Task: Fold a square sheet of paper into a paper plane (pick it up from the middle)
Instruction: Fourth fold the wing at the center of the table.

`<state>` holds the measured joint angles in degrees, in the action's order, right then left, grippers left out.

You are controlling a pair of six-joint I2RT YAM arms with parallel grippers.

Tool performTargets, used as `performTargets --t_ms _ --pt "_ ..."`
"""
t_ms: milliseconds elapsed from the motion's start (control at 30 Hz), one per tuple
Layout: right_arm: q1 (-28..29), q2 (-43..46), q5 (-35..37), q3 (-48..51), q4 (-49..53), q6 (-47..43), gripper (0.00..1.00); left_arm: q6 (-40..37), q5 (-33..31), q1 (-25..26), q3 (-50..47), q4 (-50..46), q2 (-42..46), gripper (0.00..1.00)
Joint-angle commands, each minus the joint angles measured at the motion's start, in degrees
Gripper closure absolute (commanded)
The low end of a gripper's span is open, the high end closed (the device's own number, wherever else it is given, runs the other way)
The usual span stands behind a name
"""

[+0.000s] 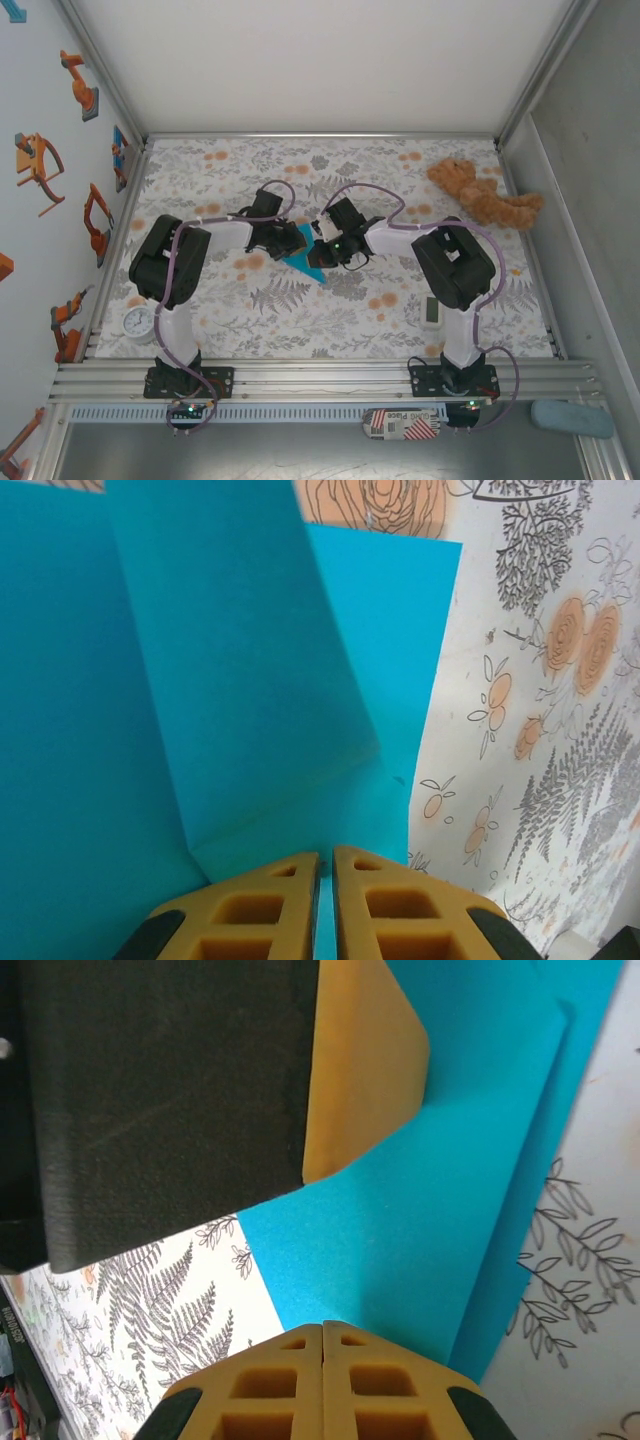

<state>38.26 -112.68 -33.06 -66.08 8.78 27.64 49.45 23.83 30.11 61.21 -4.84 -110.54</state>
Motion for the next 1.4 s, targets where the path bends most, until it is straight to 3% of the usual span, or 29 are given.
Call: performTargets --t_ms 0,633,1367 --pt "-0.40 1.47 3.09 -0.47 1.31 1.79 0.97 -0.67 -6.30 0.32 0.99 -10.02 -3.65 0.86" --pt "-0.38 0.86 2.52 0.30 6.32 0.36 1.00 0.29 -13.52 1.27 8.62 -24.87 -9.28 0.86" --pt "-0.38 4.98 0.80 6.27 9.45 -1.64 1.00 0.45 -14.59 1.27 8.49 -25.15 -12.02 0.86"
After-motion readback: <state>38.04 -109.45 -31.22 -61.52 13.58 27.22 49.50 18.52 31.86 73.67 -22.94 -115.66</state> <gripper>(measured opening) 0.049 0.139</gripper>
